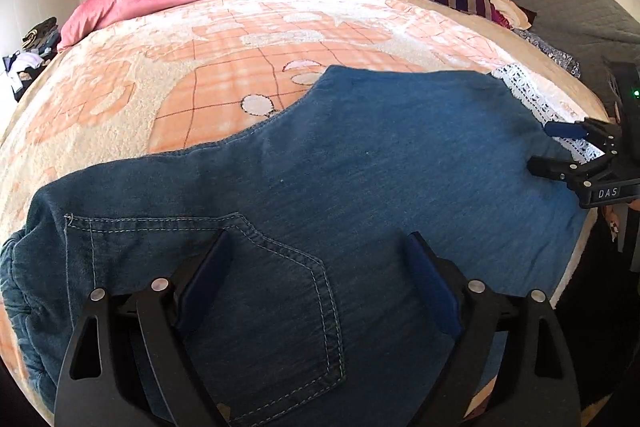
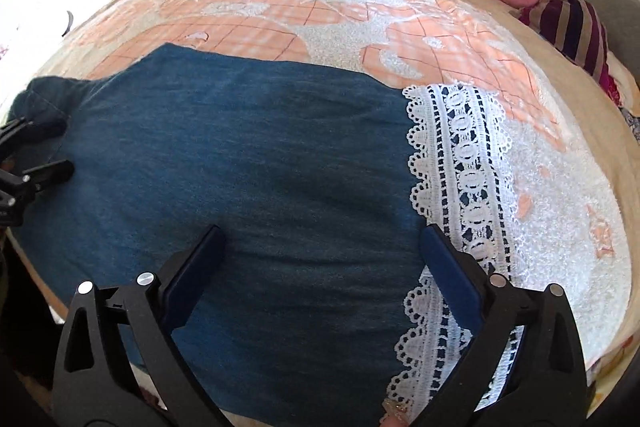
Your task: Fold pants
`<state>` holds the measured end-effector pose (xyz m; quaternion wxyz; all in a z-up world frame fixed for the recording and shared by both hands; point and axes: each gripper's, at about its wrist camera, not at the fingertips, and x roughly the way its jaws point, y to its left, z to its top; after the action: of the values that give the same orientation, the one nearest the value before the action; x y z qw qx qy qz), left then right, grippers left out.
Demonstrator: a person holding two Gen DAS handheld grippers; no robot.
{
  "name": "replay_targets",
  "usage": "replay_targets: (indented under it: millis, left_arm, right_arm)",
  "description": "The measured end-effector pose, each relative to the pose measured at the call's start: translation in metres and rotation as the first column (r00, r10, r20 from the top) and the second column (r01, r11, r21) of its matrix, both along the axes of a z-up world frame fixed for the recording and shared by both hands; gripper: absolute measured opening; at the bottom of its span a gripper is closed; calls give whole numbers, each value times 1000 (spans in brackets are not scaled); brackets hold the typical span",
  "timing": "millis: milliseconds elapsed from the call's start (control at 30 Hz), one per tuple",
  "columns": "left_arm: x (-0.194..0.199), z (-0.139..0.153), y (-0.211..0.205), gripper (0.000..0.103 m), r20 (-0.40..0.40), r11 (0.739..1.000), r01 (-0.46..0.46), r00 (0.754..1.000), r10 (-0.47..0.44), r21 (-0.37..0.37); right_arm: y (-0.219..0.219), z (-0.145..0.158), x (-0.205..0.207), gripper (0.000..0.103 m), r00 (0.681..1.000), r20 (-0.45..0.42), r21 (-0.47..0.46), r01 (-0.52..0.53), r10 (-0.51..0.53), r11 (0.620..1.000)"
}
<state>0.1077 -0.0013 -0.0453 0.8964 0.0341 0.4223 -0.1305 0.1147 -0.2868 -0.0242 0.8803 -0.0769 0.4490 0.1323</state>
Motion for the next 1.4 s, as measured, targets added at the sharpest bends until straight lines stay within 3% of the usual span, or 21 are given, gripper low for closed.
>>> replay_targets:
  millis: [200, 367, 600, 933, 1400]
  left_arm:
    - [-10, 7, 4, 94, 14, 1000, -24, 1000, 24, -14]
    - [-24, 18, 12, 94, 12, 996, -39, 999, 40, -84]
    - [-40, 36, 18, 95, 30, 993, -61, 997, 65, -104]
    - [-51, 57, -7, 99, 67, 998, 2, 998, 2, -65]
    - [-41, 69, -72, 99, 79, 990, 139, 987, -138, -4]
  right_arm:
    - [-21, 25, -20, 94, 999, 19, 202, 41, -46, 979]
    - [-27, 38, -41, 94, 997, 46, 198, 47, -57, 979]
    - [-35, 56, -62, 94, 991, 111, 141, 61, -77, 988]
    - [-57, 69, -81, 94, 980, 149, 165, 110, -135, 980]
    - [-94, 62, -88, 94, 962, 140, 200, 206, -236, 958]
